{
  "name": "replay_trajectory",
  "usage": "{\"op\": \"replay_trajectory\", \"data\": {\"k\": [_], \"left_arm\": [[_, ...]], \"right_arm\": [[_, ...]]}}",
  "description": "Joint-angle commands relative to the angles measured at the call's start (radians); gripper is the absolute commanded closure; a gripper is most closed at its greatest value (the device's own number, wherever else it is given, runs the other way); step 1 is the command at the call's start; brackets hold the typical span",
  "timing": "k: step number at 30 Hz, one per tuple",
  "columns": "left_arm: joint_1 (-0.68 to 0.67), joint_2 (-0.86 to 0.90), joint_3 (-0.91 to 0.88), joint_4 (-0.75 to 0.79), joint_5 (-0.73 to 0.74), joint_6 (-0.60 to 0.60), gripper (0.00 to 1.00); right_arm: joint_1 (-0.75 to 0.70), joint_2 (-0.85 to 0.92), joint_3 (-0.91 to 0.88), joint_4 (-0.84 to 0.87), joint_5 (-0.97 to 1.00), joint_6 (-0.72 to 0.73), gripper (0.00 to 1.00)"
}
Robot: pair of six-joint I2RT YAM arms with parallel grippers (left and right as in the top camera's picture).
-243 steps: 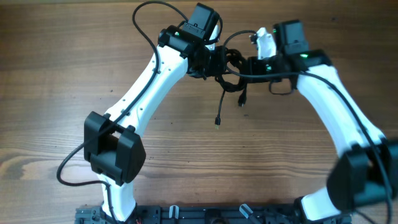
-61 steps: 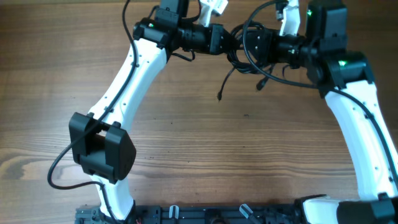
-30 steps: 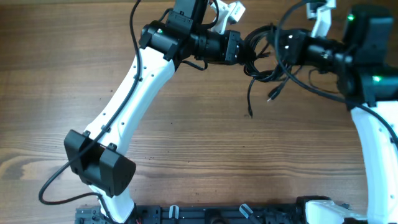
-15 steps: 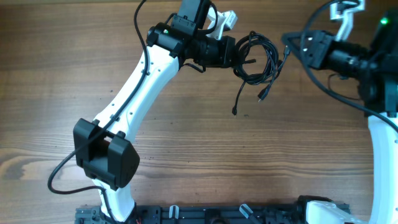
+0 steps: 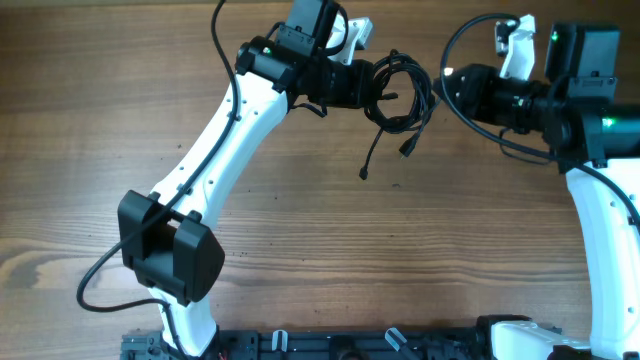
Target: Untangle cables
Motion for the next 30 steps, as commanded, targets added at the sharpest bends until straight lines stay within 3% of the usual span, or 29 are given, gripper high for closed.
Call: {"op": "replay_trajectory", "data": {"k": [1, 13, 18, 24, 30], "left_arm": [[0.002, -0.012, 0.006, 0.007, 0.008, 0.023, 0.96], [0.003, -0.011, 0.006, 0.007, 0.007, 0.018, 0.96], [0.003, 0.011, 0.006, -0.02, -0.163, -0.174, 0.96], [0.003, 0.014, 0.006, -0.023, -0.266, -0.225, 0.96], [0.003, 0.014, 0.006, -0.023, -0.272, -0.248, 0.96]], "right_arm": [[0.003, 0.01, 0.015, -0.001, 0.036, -0.003, 0.62], [0.003, 0.01, 0.015, -0.002, 0.036, -0.003, 0.6], [0.003, 0.01, 0.015, -0.002, 0.036, -0.003, 0.6], [0.003, 0.01, 0.015, -0.005, 0.036, -0.003, 0.6], [0.003, 0.01, 0.015, -0.016, 0.037, -0.004, 0.6]]}}
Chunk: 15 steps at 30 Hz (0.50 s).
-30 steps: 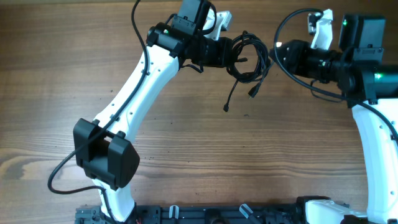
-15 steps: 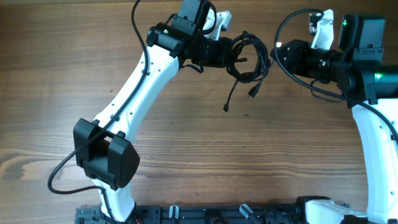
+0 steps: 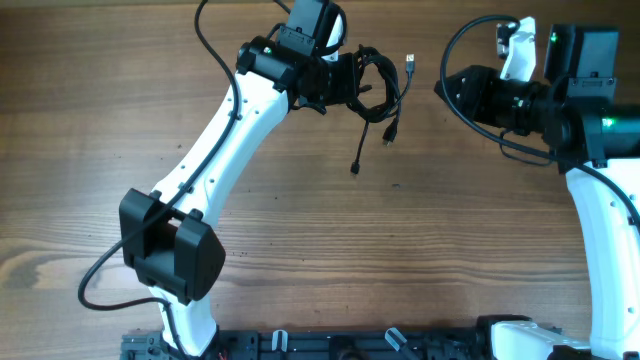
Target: Untangle cables
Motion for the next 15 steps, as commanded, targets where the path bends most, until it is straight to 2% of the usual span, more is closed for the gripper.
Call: {"op": "replay_trajectory", "data": {"k": [1, 7, 15], "left_arm": [[0.003, 0.008, 0.006, 0.003, -0.007, -0.027, 0.96], [0.003, 0.008, 0.006, 0.003, -0.006, -0.032, 0.96], [0.003, 0.008, 0.006, -0.002, -0.006, -0.109, 0.96]], "right_arm": [[0.003, 0.01, 0.015, -0.002, 0.013, -0.004, 0.6], [0.003, 0.01, 0.015, -0.005, 0.013, -0.004, 0.6], [0.003, 0.01, 0.015, -0.01, 0.013, -0.005, 0.6]]}}
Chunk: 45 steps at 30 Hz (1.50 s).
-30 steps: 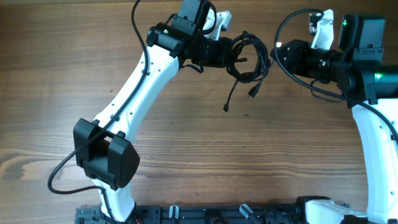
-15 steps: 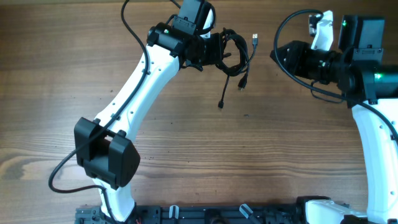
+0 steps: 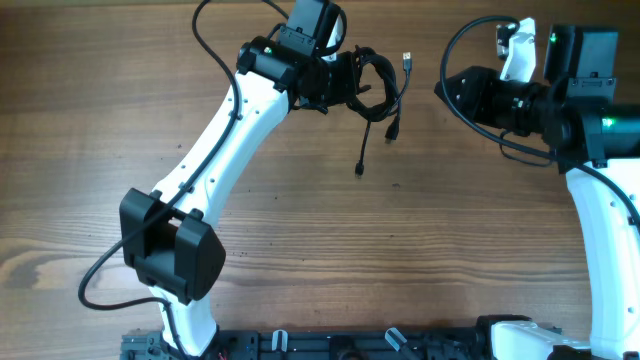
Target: Untangle cables
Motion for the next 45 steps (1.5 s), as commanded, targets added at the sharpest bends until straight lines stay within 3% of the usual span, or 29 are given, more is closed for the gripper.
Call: {"op": "replay_trajectory", "data": {"k": [1, 8, 11, 15, 22, 24, 26, 28, 30, 32, 33, 35, 36, 37, 38, 39, 40, 41, 43, 44, 45], "left_arm": [[0.003, 0.007, 0.006, 0.0, -0.002, -0.035, 0.96], [0.086, 0.009, 0.002, -0.035, -0.01, -0.24, 0.96], [0.109, 0.016, 0.002, -0.06, -0.018, -0.416, 0.96], [0.1, 0.017, 0.002, -0.142, -0.061, -0.802, 0.96], [0.087, 0.017, 0.002, -0.153, -0.108, -0.873, 0.96], [0.087, 0.017, 0.002, -0.255, -0.128, -1.135, 0.96], [0.074, 0.017, 0.002, -0.346, -0.092, -1.376, 0.84], [0.046, 0.017, 0.002, -0.371, 0.006, -1.467, 0.74], [0.008, 0.017, 0.002, -0.37, 0.125, -1.467, 0.71], [-0.026, 0.017, 0.002, -0.371, 0.118, -1.467, 0.67], [-0.04, 0.017, 0.002, -0.371, 0.068, -1.467, 0.53], [-0.056, 0.017, 0.002, -0.388, -0.113, -1.466, 0.08], [-0.058, 0.017, 0.002, -0.415, -0.235, -1.465, 0.0], [-0.058, 0.017, 0.002, -0.439, -0.318, -1.465, 0.0], [-0.058, 0.017, 0.002, -0.49, -0.503, -1.461, 0.0], [-0.058, 0.017, 0.002, -0.523, -0.642, -1.457, 0.06], [-0.057, 0.017, 0.002, -0.55, -0.735, -1.42, 0.5], [-0.055, 0.017, 0.002, -0.558, -0.769, -1.389, 0.6], [-0.053, 0.017, 0.002, -0.557, -0.761, -1.328, 0.62], [-0.053, 0.017, 0.002, -0.557, -0.758, -1.283, 0.54], [-0.053, 0.017, 0.002, -0.55, -0.758, -1.157, 0.48]], "right_arm": [[0.003, 0.01, 0.015, -0.004, 0.01, -0.004, 0.6], [0.003, 0.01, 0.015, -0.009, 0.01, -0.003, 0.6], [0.003, 0.01, 0.015, -0.009, 0.01, -0.002, 0.6], [0.003, 0.01, 0.015, -0.009, 0.01, -0.002, 0.6], [0.003, 0.01, 0.015, -0.008, 0.01, 0.006, 0.6], [0.003, 0.01, 0.015, -0.008, 0.01, 0.023, 0.6], [0.003, 0.01, 0.015, -0.01, 0.01, 0.023, 0.6], [0.003, 0.01, 0.015, -0.012, 0.01, 0.024, 0.61], [0.003, 0.01, 0.015, -0.013, 0.01, 0.024, 0.6], [0.003, 0.01, 0.015, -0.017, 0.01, 0.024, 0.6], [0.003, 0.01, 0.015, -0.017, 0.01, 0.024, 0.61], [0.003, 0.01, 0.015, -0.02, 0.01, 0.024, 0.61], [0.003, 0.01, 0.015, -0.022, 0.01, 0.024, 0.61], [0.003, 0.01, 0.015, -0.023, 0.01, 0.024, 0.6], [0.003, 0.01, 0.015, -0.023, 0.01, 0.024, 0.61], [0.003, 0.01, 0.015, -0.023, 0.01, 0.024, 0.6], [0.003, 0.01, 0.015, -0.022, 0.01, 0.024, 0.6], [0.003, 0.01, 0.015, -0.023, 0.01, 0.024, 0.6], [0.003, 0.01, 0.015, -0.023, 0.01, 0.023, 0.6], [0.003, 0.01, 0.015, -0.024, 0.01, 0.023, 0.6], [0.003, 0.01, 0.015, -0.024, 0.01, 0.023, 0.6]]}}
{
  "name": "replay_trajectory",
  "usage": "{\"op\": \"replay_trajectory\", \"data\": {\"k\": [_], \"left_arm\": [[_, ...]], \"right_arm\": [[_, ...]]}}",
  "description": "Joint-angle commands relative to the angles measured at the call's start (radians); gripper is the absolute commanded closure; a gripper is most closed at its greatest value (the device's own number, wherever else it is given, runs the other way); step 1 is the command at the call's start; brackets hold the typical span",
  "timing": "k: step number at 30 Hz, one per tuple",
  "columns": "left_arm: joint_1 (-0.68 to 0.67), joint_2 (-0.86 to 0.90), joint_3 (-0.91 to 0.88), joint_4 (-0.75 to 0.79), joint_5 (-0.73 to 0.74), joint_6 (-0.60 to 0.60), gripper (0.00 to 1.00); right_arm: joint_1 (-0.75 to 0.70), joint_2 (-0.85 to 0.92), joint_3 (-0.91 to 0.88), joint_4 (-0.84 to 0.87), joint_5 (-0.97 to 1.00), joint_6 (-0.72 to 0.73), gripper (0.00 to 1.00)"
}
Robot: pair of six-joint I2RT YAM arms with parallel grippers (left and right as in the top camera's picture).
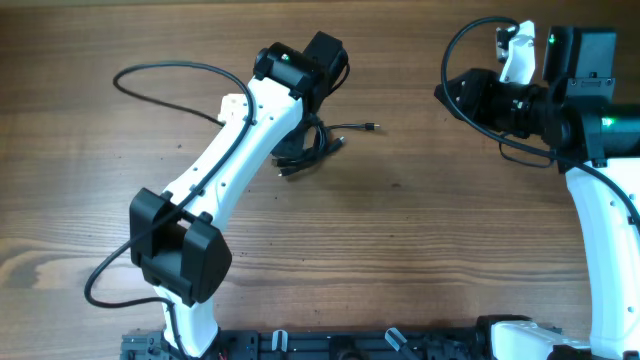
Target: Untangle cables
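A black cable bundle (pixel 318 143) lies low at the table's far middle, partly under my left arm. One loose plug end (pixel 370 127) sticks out to its right. My left gripper (pixel 293 152) points down at the bundle's left part. The wrist above hides its fingers, so their state and any grip are hidden. My right gripper (pixel 440 92) hovers at the far right, pointing left, well apart from the bundle. Nothing shows in it, and its jaws look stacked from above, so the gap is hidden.
The left arm's own black supply cable (pixel 170 72) loops over the far left of the wooden table (pixel 420 250). The arm bases and a black rail (pixel 330 345) line the near edge.
The left arm has swung back and down. The bundle, then held up at the far middle with ends dangling, now lies lower and further left on the table. The right arm is unchanged.
At first the left gripper held the bundle up against the right gripper's tip. A second later the bundle was further left, clear of the right gripper, and stayed there. Now it is down on the table under the left wrist.
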Motion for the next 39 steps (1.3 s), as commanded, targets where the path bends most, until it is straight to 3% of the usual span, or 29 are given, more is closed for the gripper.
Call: {"op": "replay_trajectory", "data": {"k": [1, 4, 6, 10, 14, 15, 17, 21, 24, 27, 28, 30, 31, 39], "left_arm": [[0.005, 0.007, 0.004, 0.026, -0.098, 0.374, 0.27], [0.006, 0.007, 0.004, 0.039, -0.108, 0.571, 0.0], [0.011, 0.007, 0.004, 0.04, -0.135, 0.639, 0.02], [0.014, 0.007, 0.004, 0.103, -0.138, 0.999, 0.0], [0.045, 0.007, 0.004, 0.143, -0.134, 1.051, 0.0], [0.055, 0.007, 0.004, 0.18, -0.077, 1.123, 0.0], [0.103, 0.007, 0.004, 0.259, 0.188, 1.324, 0.0], [0.245, 0.009, 0.004, 0.291, 0.441, 1.518, 0.0], [0.33, 0.017, 0.004, 0.297, 0.489, 1.592, 0.0], [0.37, 0.049, 0.004, 0.298, 0.588, 1.762, 0.0], [0.372, 0.065, 0.004, 0.299, 0.6, 1.794, 0.0], [0.372, 0.092, 0.004, 0.312, 0.591, 1.806, 0.11], [0.372, 0.097, 0.004, 0.322, 0.579, 1.806, 0.0], [0.37, 0.116, -0.028, 0.34, 0.562, 1.839, 0.0]], "right_arm": [[0.003, 0.008, 0.015, -0.002, 0.01, 0.003, 0.6], [0.003, 0.008, 0.015, 0.0, 0.01, 0.003, 0.57], [0.003, 0.008, 0.015, 0.0, 0.01, 0.003, 0.57], [0.003, 0.008, 0.015, 0.0, 0.01, 0.003, 0.56], [0.003, 0.008, 0.015, -0.002, 0.026, 0.003, 0.56], [0.003, 0.008, 0.015, -0.002, 0.027, 0.003, 0.56], [0.003, 0.008, 0.015, -0.003, 0.036, 0.001, 0.56], [0.003, 0.008, 0.015, -0.005, 0.045, 0.002, 0.55], [0.003, 0.008, 0.015, -0.005, 0.055, 0.003, 0.55], [0.003, 0.008, 0.015, -0.005, 0.055, 0.003, 0.55], [0.003, 0.008, 0.015, -0.005, 0.055, 0.003, 0.54], [0.003, 0.008, 0.015, -0.005, 0.055, 0.004, 0.54], [0.003, 0.008, 0.015, -0.005, 0.055, 0.004, 0.53], [0.003, 0.008, 0.015, -0.008, 0.055, 0.004, 0.51]]}}
